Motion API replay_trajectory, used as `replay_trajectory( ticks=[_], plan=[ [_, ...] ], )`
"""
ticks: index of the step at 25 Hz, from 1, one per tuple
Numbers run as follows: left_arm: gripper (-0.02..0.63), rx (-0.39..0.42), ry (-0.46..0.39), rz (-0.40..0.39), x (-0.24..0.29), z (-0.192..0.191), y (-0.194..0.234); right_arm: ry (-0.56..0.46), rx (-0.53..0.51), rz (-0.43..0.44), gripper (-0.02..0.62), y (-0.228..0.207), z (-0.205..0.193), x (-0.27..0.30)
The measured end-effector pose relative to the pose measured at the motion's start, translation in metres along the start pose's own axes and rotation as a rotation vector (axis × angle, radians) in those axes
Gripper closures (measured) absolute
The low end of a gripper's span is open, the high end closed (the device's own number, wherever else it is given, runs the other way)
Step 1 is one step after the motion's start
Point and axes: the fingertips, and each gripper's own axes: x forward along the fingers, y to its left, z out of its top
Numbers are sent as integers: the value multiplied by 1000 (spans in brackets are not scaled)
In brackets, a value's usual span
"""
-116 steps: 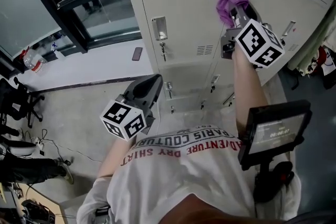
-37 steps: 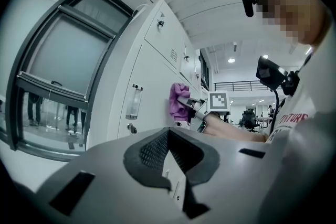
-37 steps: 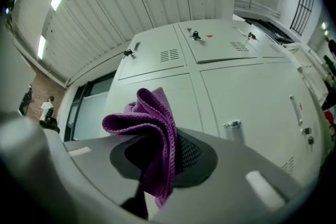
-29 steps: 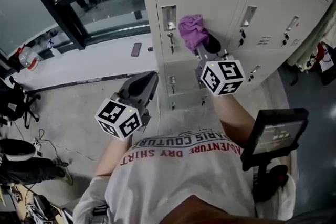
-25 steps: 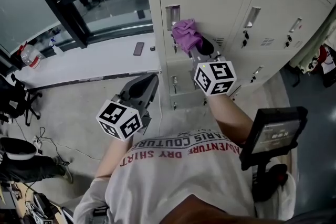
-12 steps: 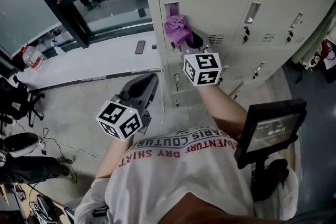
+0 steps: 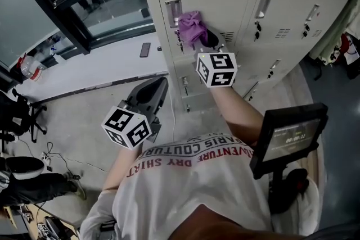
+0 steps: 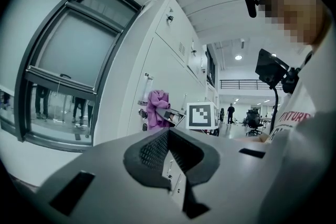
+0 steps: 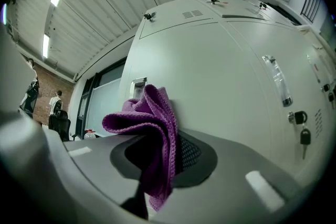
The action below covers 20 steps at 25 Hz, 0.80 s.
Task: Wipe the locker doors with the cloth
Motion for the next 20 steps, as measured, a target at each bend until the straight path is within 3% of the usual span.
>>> replay_trajectory(
  ticks=[10,20],
  plan=[
    [604,-2,3,-43,15,-3,-9,-11,-19,-150,529,-73,7,-24],
    [604,-21,30,-43,27,-13,-5,6,44,-371,529,-174,-6,-63]
  ],
)
